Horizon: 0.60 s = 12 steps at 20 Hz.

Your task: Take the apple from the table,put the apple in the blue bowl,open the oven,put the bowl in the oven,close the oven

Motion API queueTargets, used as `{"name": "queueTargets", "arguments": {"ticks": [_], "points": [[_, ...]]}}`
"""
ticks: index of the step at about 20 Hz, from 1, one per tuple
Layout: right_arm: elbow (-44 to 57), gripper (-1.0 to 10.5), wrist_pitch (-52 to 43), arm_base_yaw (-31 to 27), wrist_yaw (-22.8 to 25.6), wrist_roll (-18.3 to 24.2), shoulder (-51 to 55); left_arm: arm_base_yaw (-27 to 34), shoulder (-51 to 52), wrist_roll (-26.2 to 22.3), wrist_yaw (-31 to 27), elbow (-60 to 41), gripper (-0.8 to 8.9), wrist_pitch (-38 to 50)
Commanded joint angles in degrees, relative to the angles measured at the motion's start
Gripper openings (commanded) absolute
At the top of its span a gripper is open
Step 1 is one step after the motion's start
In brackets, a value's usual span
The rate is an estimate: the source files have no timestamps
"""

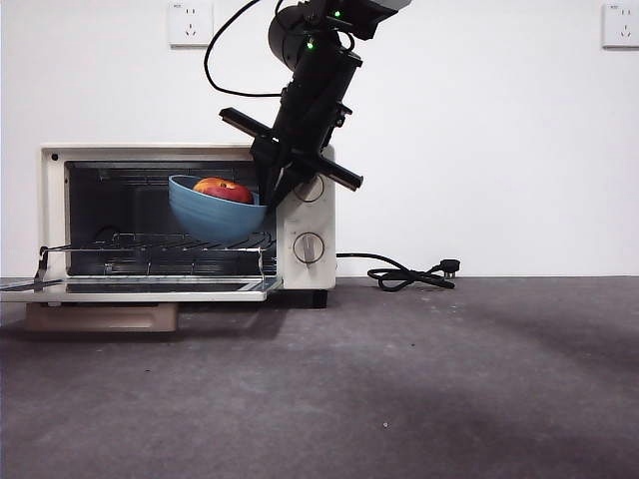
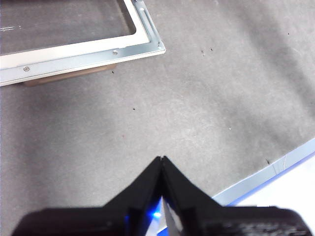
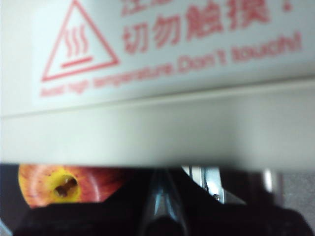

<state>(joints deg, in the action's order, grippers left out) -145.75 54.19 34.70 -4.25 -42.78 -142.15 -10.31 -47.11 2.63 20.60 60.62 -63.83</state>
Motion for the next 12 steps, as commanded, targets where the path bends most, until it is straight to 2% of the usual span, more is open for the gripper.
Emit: {"name": "queueTargets", "arguments": {"ticks": [1,8,12], "points": [[-0.3,-0.1,-0.3,0.2,0.5,-1.0,-1.3,-0.2,0.2,0.2,0.4,-0.2,-0.05,-0.3],[-0.3,0.1,-1.7,0.2,0.8,0.3,-1.3,-0.2,0.2,0.2,0.4,-0.2,-0.05,-0.4],[-0.3,2.4,-1.8,0.2,0.9,0.3,-1.3,-0.2,0.2,0.2,0.4,-0.2,-0.05,-0.4]]}}
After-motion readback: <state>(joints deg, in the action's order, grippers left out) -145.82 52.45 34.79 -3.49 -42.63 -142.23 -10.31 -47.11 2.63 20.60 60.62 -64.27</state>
